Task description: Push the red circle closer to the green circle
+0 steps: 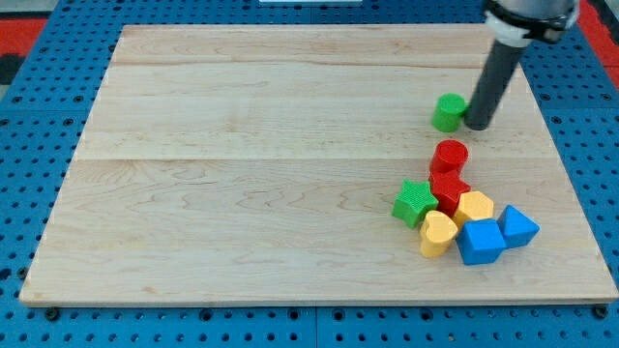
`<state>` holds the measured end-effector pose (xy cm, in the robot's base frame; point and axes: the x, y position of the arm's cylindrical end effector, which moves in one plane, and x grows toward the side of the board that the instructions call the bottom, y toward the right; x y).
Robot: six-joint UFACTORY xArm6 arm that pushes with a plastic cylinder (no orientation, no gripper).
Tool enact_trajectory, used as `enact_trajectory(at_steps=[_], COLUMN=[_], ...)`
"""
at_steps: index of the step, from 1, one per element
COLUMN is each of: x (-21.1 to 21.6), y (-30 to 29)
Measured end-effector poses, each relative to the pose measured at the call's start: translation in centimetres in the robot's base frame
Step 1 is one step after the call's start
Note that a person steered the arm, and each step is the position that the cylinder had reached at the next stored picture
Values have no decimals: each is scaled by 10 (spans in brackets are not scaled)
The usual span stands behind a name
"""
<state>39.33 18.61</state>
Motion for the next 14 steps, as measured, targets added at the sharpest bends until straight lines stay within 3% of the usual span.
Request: enact_trajectory(at_steps=[2,3,5,7,8,11,14], x=[-29,-33,-23,41,63,91,69], y=[-79,-88,4,64,65,-7,-50])
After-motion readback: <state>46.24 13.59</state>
